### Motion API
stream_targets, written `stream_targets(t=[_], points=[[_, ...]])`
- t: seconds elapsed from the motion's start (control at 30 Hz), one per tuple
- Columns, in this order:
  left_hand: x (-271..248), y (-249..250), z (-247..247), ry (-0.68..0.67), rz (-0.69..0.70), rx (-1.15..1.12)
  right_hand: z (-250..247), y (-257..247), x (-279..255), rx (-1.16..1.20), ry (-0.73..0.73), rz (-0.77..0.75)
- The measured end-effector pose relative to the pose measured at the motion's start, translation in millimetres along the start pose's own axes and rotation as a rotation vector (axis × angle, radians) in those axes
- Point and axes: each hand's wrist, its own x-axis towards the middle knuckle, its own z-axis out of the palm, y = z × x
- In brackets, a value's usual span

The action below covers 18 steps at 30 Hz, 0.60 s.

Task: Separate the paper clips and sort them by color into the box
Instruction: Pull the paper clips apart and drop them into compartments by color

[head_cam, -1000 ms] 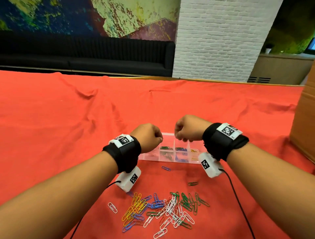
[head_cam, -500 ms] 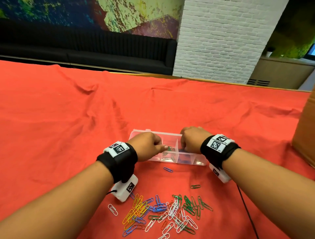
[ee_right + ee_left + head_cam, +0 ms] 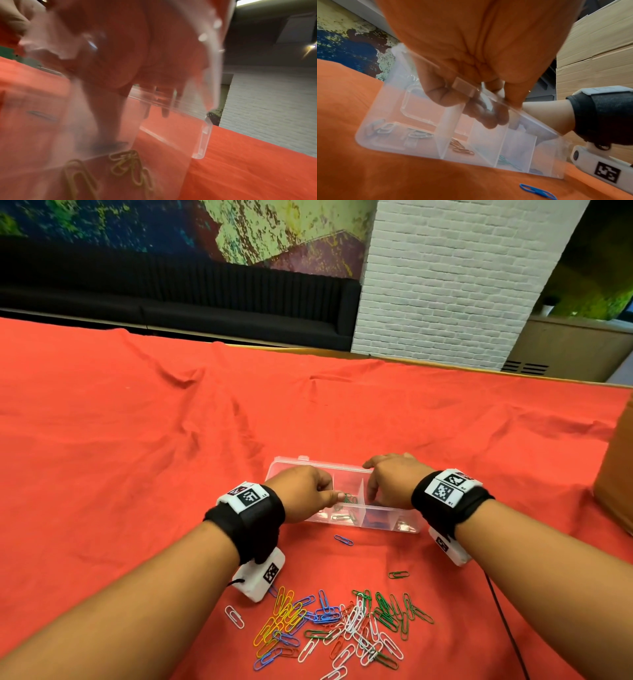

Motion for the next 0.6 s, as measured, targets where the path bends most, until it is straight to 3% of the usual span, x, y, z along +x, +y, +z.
stream_targets(t=[0.27,0.47,0.6], points=[[2,0,-1,-0.028,-0.003,-0.02,-1,5,5,0.057,-0.055,0.002],[4,-1,-4,-0.055,-0.021,-0.038,-32,17,-3,0.427,0.135,0.036],[2,2,-6,-0.048,-0.03,0.015,-37,2,-11,0.413,0.169,0.022]])
